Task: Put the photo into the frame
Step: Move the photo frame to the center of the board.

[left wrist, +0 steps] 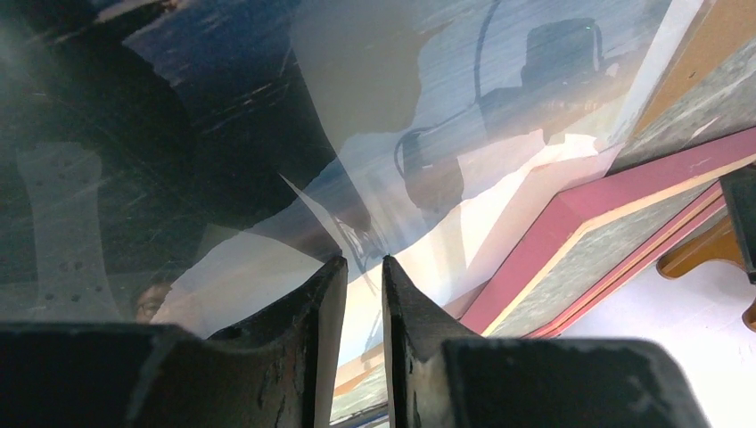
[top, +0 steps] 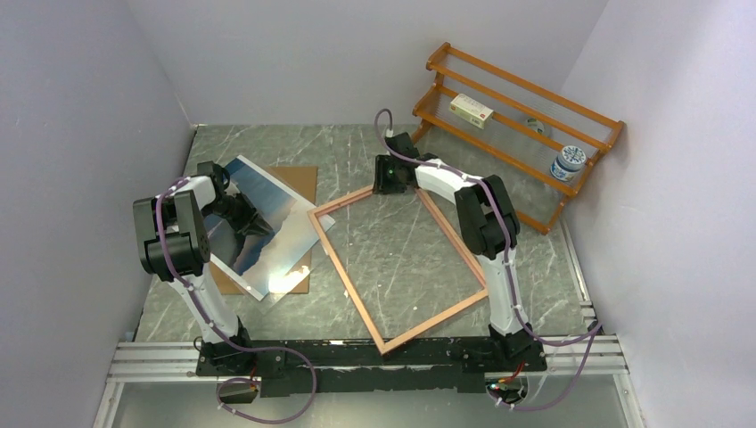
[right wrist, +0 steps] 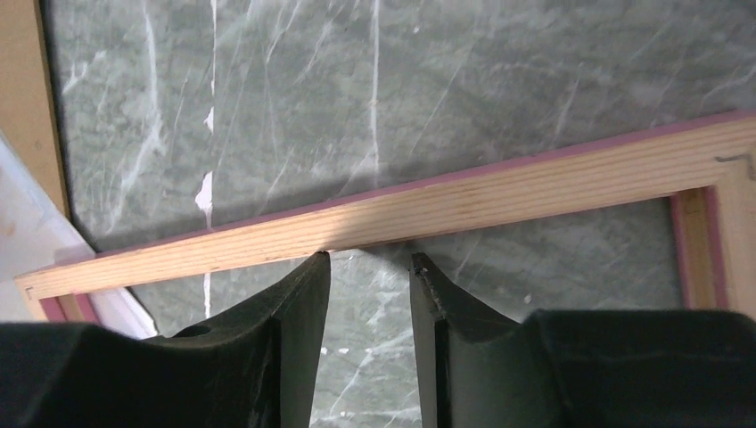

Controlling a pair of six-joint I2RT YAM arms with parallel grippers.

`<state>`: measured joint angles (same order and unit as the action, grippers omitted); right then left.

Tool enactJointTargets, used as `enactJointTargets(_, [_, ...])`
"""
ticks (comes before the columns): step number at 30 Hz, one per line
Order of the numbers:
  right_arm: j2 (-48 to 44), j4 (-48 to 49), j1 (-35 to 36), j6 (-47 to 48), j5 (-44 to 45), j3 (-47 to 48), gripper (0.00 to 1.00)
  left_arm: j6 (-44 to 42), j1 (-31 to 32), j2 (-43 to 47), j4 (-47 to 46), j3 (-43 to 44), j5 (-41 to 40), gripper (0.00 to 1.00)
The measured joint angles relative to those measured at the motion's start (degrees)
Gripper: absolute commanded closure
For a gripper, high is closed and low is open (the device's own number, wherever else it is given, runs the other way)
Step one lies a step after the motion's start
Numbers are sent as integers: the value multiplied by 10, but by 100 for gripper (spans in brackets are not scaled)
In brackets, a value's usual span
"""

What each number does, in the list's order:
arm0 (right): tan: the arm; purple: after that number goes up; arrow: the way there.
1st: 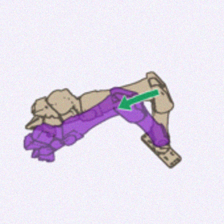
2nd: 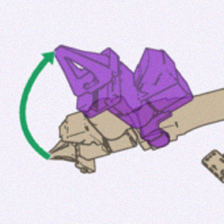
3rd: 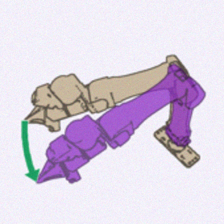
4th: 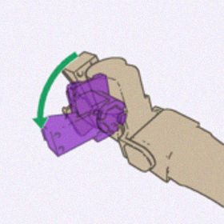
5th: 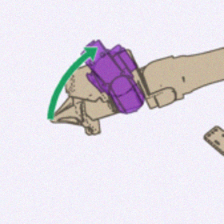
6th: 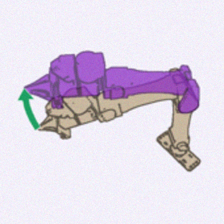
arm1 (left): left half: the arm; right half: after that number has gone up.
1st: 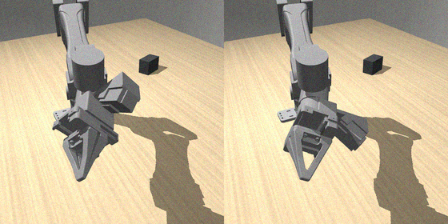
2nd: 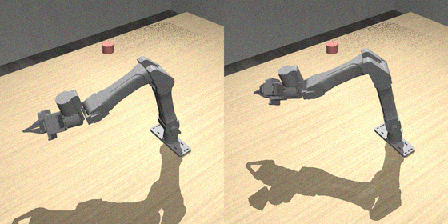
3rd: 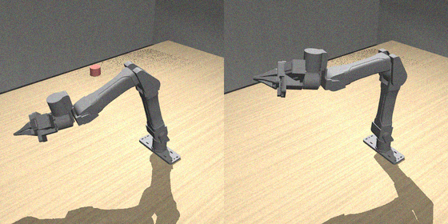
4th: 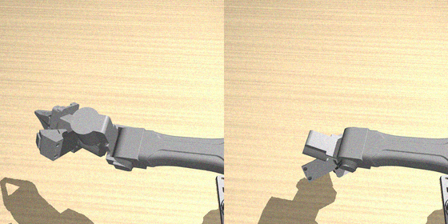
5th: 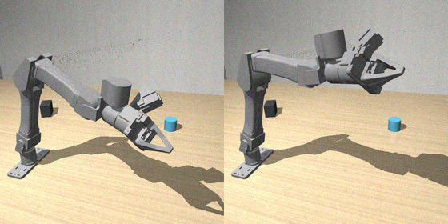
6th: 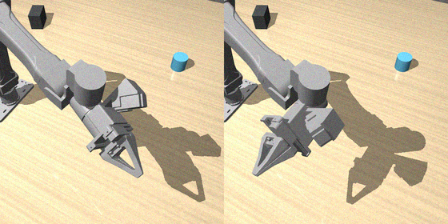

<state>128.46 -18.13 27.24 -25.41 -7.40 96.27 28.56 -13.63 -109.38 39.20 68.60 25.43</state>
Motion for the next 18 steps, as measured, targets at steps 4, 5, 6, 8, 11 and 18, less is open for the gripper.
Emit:
enactJointTargets(4, [12, -9, -5, 6, 24, 24, 53, -1, 0, 0, 5, 2, -5, 71])
enactJointTargets(5, [16, -12, -7, 8, 34, 32, 53, -1, 0, 0, 6, 3, -7, 71])
enactJointTargets(6, [18, -15, -9, 9, 43, 38, 52, -1, 0, 0, 7, 3, -8, 71])
enactJointTargets(8, [25, -21, -13, 11, 61, 52, 52, -2, 0, 0, 8, 4, -9, 71])
enactJointTargets(11, [35, -25, -16, 17, 90, 72, 51, -3, 0, 0, 10, 5, -12, 71])
enactJointTargets(18, [38, -28, -21, 46, 142, 76, 49, -3, 1, 0, 16, 8, -23, 72])
